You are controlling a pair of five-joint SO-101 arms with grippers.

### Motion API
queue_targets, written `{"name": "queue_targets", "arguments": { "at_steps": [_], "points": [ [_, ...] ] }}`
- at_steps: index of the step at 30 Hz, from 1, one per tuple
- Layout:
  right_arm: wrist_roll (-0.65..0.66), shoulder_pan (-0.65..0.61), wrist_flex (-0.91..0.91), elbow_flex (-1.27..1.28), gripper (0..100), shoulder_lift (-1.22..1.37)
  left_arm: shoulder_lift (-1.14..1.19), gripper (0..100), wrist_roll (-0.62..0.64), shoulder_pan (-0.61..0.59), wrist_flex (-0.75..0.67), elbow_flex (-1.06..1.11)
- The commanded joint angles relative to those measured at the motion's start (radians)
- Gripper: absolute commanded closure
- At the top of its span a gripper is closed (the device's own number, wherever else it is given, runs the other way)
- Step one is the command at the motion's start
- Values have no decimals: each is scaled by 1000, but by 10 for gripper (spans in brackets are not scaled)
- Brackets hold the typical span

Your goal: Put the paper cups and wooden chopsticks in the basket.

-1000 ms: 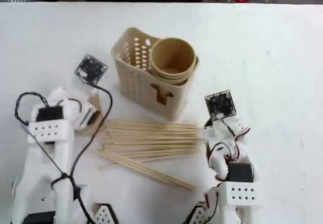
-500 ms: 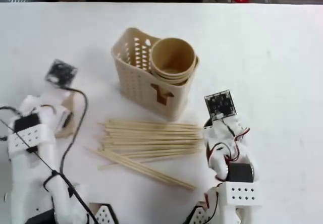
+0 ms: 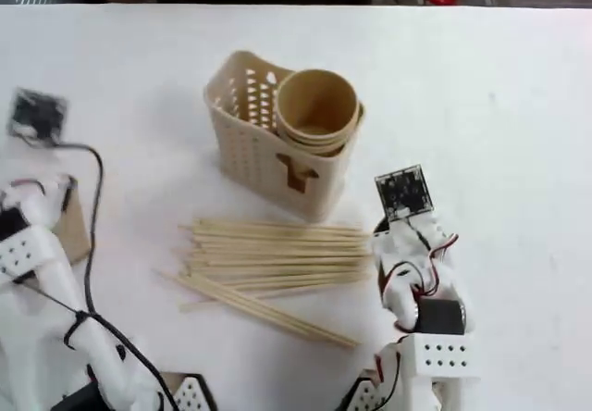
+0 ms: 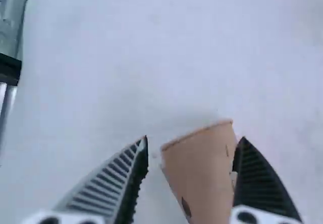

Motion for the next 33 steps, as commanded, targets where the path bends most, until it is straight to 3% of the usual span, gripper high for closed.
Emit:
{"name": "queue_targets", "arguments": {
  "at_steps": [1, 5, 10, 13, 20, 22, 24, 28, 33],
  "points": [
    [-8, 13, -22, -12, 978, -15, -12, 732, 84, -5, 49, -199],
    [-8, 13, -22, -12, 978, -15, 76, 732, 74, -4, 32, -275],
    [-8, 13, -22, -12, 978, -15, 352, 731, -69, -10, 104, -433],
    [-8, 13, -22, -12, 978, -15, 544, 729, -89, -5, 288, -652],
    [-8, 13, -22, -12, 978, -15, 1041, 732, -118, 33, 881, -1455],
    [-8, 13, -22, -12, 978, -15, 1187, 732, -121, 36, 1010, -1697],
    [-8, 13, -22, -12, 978, -15, 1311, 732, -109, 38, 1028, -1846],
    [-8, 12, -22, -12, 978, -15, 1445, 732, -124, 35, 1025, -1883],
    [-8, 12, -22, -11, 978, -15, 1397, 733, -153, 33, 1026, -1705]
  ]
}}
